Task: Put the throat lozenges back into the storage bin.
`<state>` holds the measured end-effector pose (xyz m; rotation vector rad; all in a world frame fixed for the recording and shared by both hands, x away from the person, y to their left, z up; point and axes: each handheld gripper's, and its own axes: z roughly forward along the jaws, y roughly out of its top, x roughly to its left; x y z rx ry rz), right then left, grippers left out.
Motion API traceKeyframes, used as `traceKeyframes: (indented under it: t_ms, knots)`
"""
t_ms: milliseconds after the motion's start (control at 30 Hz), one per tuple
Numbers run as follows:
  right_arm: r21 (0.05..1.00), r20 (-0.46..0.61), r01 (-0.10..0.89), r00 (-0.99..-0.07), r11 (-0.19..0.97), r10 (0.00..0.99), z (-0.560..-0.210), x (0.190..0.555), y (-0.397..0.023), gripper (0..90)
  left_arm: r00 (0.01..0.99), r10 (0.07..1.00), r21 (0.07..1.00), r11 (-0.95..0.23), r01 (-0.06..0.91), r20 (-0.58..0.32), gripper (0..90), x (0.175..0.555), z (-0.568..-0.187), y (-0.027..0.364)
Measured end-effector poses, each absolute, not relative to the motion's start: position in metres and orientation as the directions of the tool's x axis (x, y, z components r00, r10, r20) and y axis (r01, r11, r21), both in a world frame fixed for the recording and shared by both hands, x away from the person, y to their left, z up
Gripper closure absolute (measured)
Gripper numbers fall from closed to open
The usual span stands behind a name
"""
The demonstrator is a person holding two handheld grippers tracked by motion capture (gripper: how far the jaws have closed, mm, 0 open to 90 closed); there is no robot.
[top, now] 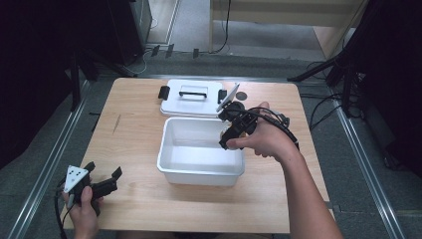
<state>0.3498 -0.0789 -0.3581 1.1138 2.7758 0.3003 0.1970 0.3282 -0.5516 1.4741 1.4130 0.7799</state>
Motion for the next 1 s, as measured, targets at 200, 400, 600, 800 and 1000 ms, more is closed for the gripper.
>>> traceKeyframes:
  t_ms: [200,400,600,800,1000]
  knots:
    - [0.237,-0.074,0.598,-0.774,0.765,0.628,-0.367,0.348,-0.074,20.3,0.139,0.979,0.915,0.085,0.395,-0.151,0.0,0.197,-0.552,0.328]
    - [0.225,-0.072,0.564,-0.803,0.794,0.591,-0.377,0.347,-0.072,20.3,0.140,0.978,0.914,0.086,0.395,-0.153,0.0,0.197,-0.552,0.328]
    - [0.226,-0.066,0.539,-0.822,0.811,0.565,-0.392,0.348,-0.073,20.2,0.139,0.978,0.914,0.088,0.396,-0.154,0.0,0.197,-0.552,0.328]
    - [0.234,-0.068,0.524,-0.831,0.819,0.552,-0.404,0.350,-0.075,20.3,0.139,0.978,0.914,0.088,0.397,-0.155,0.1,0.197,-0.552,0.329]
    - [0.210,-0.094,0.463,-0.867,0.861,0.489,-0.421,0.349,-0.073,20.2,0.140,0.978,0.914,0.088,0.396,-0.155,0.0,0.197,-0.552,0.329]
